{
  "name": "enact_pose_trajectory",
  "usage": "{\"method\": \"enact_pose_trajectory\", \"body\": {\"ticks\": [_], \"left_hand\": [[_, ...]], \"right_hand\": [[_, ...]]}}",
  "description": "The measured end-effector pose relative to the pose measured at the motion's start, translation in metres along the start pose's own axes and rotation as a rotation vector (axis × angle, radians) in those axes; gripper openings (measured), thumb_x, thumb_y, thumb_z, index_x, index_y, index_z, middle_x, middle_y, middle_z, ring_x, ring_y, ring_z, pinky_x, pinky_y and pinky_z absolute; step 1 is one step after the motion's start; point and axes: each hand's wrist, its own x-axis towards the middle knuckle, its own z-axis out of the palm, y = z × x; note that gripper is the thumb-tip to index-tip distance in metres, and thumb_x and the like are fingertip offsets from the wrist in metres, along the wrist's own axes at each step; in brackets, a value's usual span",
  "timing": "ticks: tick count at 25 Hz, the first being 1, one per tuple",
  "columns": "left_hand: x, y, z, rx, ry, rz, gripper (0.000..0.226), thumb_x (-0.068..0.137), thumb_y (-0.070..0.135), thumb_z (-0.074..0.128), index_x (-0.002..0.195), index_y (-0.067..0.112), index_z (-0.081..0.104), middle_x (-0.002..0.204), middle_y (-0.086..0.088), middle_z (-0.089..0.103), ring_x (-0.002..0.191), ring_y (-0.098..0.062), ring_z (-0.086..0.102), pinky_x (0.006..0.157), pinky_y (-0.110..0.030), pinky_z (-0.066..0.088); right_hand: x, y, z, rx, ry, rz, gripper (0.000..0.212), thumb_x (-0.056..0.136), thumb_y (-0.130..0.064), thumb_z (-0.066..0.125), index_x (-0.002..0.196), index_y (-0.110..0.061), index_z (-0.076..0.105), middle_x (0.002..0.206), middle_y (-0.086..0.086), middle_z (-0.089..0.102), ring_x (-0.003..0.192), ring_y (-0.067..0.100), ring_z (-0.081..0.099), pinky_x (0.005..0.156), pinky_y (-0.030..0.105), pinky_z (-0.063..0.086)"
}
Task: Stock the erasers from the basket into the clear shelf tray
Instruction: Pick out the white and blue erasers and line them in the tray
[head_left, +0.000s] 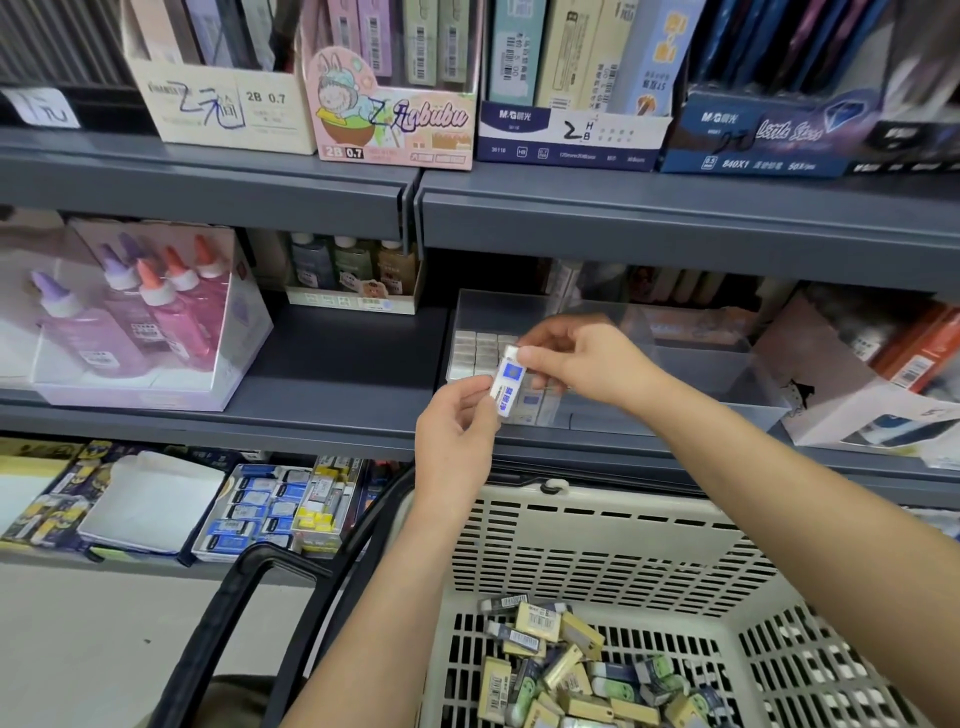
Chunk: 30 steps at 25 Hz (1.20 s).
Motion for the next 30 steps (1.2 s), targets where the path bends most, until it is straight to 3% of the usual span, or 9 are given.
{"method": "enact_pose_trajectory", "body": {"ticks": [3,5,6,9,11,14,18,24,30], "left_hand": [[0.003,-0.002,-0.007,0.073,0.13,0.037,0.023,0.091,0.01,0.054,0.101,0.03,0.056,0.1,0.012,0.06,0.091,0.001,0.057,0.082,-0.016,0.046],[0.006,-0.003,-0.013,0.127,0.196,0.042,0.023,0.091,0.012,0.054,0.108,0.028,0.054,0.107,0.008,0.057,0.096,0.0,0.053,0.077,-0.008,0.04],[0.008,-0.004,-0.016,0.16,0.199,0.032,0.025,0.091,0.013,0.054,0.113,0.026,0.053,0.113,0.008,0.055,0.101,-0.001,0.051,0.077,-0.006,0.037],[0.013,-0.008,-0.021,0.251,0.089,-0.038,0.038,0.092,0.018,0.055,0.128,0.02,0.048,0.122,0.01,0.05,0.112,-0.003,0.047,0.089,-0.015,0.035],[0.013,-0.01,-0.02,0.284,0.026,-0.047,0.041,0.092,0.02,0.055,0.131,0.019,0.046,0.12,0.013,0.05,0.11,-0.002,0.047,0.09,-0.017,0.035],[0.012,-0.01,-0.019,0.298,0.019,-0.029,0.04,0.092,0.02,0.055,0.13,0.02,0.046,0.115,0.016,0.052,0.102,0.001,0.05,0.083,-0.013,0.036],[0.013,-0.01,-0.019,0.296,0.025,-0.039,0.04,0.091,0.02,0.054,0.13,0.02,0.046,0.115,0.015,0.054,0.103,-0.002,0.054,0.084,-0.016,0.04],[0.012,-0.012,-0.018,0.324,0.033,-0.016,0.041,0.092,0.021,0.053,0.132,0.02,0.045,0.124,0.008,0.053,0.105,-0.004,0.054,0.086,-0.019,0.04],[0.003,-0.011,-0.019,0.366,0.103,0.059,0.04,0.092,0.019,0.054,0.13,0.017,0.044,0.123,0.005,0.046,0.102,-0.004,0.049,0.086,-0.019,0.042]], "right_hand": [[0.022,-0.003,-0.006,0.17,0.128,0.068,0.014,0.087,-0.009,0.062,0.076,-0.019,0.061,0.058,-0.008,0.065,0.046,0.0,0.059,0.052,0.017,0.049],[0.045,-0.006,-0.009,0.136,0.188,0.05,0.004,0.089,-0.016,0.06,0.087,-0.013,0.062,0.069,-0.004,0.067,0.053,0.0,0.062,0.062,0.019,0.052],[0.056,-0.006,-0.009,0.074,0.191,0.017,0.012,0.09,-0.018,0.058,0.093,-0.007,0.062,0.076,0.003,0.068,0.062,0.004,0.065,0.071,0.023,0.053],[0.082,-0.003,0.002,-0.152,0.16,-0.055,0.017,0.09,-0.022,0.057,0.089,-0.006,0.061,0.089,0.013,0.068,0.087,0.029,0.064,0.09,0.039,0.05],[0.09,0.003,0.011,-0.252,0.135,-0.081,0.006,0.088,-0.025,0.06,0.087,-0.019,0.063,0.087,0.002,0.066,0.089,0.024,0.065,0.083,0.03,0.048],[0.096,0.013,0.02,-0.284,0.046,-0.054,0.009,0.088,-0.023,0.058,0.089,-0.018,0.064,0.092,0.0,0.068,0.091,0.018,0.064,0.075,0.026,0.047],[0.099,0.019,0.028,-0.407,-0.085,-0.057,0.018,0.094,-0.023,0.047,0.1,-0.024,0.064,0.105,-0.007,0.062,0.098,0.011,0.055,0.082,0.023,0.037],[0.09,0.014,0.025,-0.446,-0.07,-0.071,0.031,0.098,-0.023,0.038,0.122,-0.023,0.058,0.127,-0.002,0.058,0.116,0.016,0.052,0.091,0.023,0.035],[0.005,0.013,-0.007,-0.197,0.133,-0.114,0.029,0.094,-0.017,0.046,0.117,-0.03,0.058,0.103,-0.005,0.069,0.098,0.015,0.065,0.085,0.027,0.05]]}}
